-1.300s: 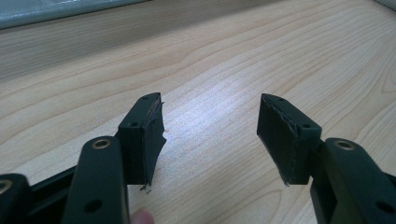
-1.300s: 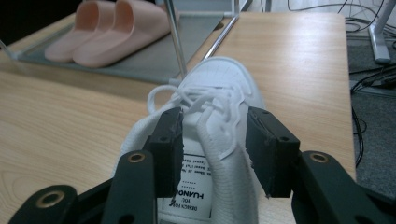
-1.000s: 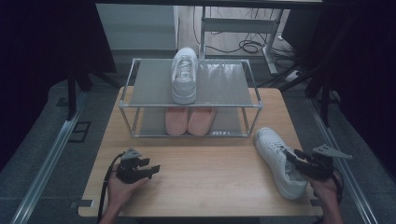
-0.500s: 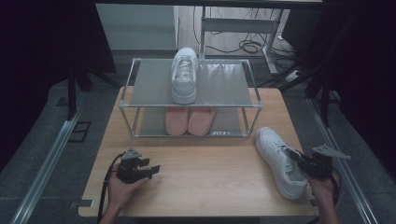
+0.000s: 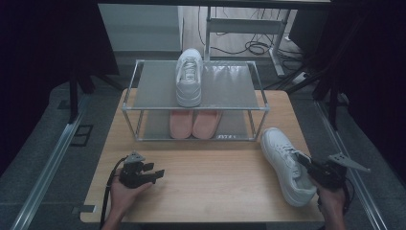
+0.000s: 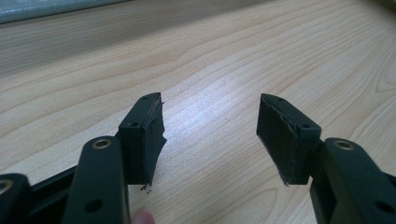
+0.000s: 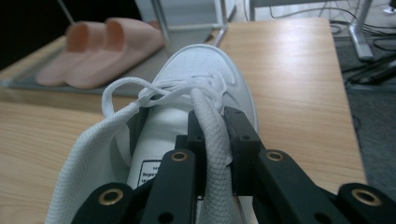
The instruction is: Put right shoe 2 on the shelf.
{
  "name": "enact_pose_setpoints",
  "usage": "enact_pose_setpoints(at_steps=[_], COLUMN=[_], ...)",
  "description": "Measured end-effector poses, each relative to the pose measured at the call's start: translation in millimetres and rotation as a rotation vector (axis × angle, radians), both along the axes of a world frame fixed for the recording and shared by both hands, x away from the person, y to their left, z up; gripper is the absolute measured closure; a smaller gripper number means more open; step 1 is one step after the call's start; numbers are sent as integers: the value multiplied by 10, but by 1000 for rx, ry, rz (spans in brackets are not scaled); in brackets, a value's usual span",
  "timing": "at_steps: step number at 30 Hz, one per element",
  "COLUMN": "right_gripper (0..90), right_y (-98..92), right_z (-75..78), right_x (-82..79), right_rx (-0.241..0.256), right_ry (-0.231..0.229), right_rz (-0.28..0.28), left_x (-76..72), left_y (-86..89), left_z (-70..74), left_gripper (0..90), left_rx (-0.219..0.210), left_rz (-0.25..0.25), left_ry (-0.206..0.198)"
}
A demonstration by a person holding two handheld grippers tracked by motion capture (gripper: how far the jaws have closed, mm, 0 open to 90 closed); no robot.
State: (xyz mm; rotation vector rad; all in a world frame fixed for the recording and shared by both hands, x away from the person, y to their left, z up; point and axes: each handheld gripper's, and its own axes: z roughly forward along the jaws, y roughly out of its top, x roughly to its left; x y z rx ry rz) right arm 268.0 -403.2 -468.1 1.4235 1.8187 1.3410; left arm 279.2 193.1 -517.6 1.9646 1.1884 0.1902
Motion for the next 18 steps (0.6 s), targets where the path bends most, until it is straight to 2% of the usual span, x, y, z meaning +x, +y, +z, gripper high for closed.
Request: enact_pose_setpoints(at_steps=[10, 14, 18], right_gripper=[822, 821, 821], right_y=[194, 266, 357], right_z=[114, 128, 145], right_x=[-254, -280, -270], right_rx=[85, 131, 137], right_ry=[-65, -69, -68], right_rz=[90, 118, 140], left_x=[2, 1, 1], left_y=[-1, 6, 11], left_z=[-3, 3, 5], left_gripper=[416, 416, 416], left_rx=[2, 3, 1], left_rz=[2, 1, 2], left_ry=[1, -2, -3])
